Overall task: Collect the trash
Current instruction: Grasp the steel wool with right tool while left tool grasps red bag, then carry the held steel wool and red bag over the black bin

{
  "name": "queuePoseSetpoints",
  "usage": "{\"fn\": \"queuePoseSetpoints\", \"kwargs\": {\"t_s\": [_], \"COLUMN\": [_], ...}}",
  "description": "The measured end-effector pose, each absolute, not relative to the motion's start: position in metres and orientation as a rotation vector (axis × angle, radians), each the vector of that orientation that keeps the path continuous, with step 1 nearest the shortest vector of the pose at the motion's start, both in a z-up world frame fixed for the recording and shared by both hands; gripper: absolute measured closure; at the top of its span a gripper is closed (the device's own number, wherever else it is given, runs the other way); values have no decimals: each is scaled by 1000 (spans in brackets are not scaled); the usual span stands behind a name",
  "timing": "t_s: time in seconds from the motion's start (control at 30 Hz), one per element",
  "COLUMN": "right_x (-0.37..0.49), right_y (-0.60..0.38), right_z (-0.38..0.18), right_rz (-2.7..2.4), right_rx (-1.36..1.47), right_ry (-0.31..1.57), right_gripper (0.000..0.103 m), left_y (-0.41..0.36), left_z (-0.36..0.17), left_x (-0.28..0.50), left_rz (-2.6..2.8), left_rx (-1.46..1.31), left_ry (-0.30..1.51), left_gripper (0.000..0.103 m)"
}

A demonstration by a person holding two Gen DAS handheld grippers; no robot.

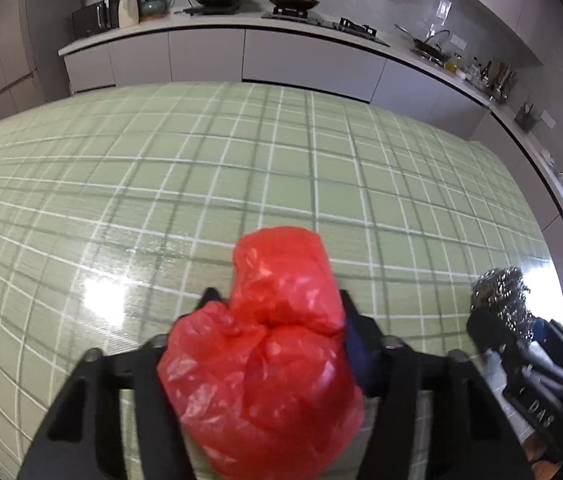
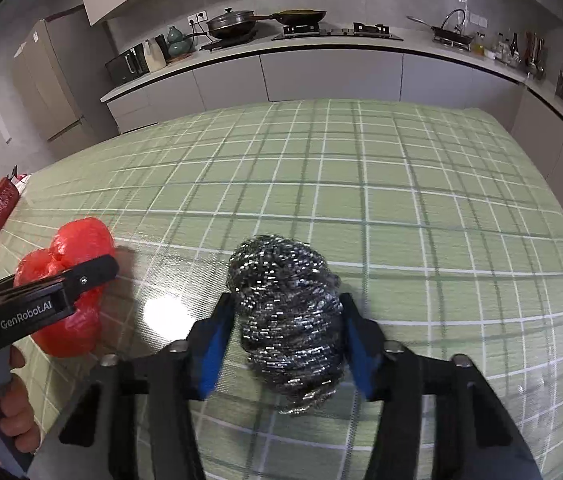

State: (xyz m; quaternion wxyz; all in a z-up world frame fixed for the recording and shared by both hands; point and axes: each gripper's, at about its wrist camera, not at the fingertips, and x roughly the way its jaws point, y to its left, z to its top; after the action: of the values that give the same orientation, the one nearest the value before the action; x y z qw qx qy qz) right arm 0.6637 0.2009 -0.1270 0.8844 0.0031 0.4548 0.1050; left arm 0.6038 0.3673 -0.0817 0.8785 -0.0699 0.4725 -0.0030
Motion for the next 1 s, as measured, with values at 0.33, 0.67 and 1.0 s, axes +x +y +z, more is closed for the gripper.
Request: {"fn": "queuePoseSetpoints", "kwargs": {"t_s": [0.33, 0.67, 1.0], "right_x": [642, 568, 469], "right_y": [184, 145, 69], "right_z": [-116, -84, -58], "right_rz": [228, 295, 318], "right_rx": [75, 131, 120], "right_ry": [931, 901, 853], "right_gripper": [60, 60, 60], "left_y": [381, 339, 252], "left_z": [-71, -41, -24], "left_x": [554, 490, 424], "left_rz": [-52, -89, -112], "left_rx": [-204, -184, -180], "left_ry": [959, 922, 898], "left_gripper": [66, 66, 66]}}
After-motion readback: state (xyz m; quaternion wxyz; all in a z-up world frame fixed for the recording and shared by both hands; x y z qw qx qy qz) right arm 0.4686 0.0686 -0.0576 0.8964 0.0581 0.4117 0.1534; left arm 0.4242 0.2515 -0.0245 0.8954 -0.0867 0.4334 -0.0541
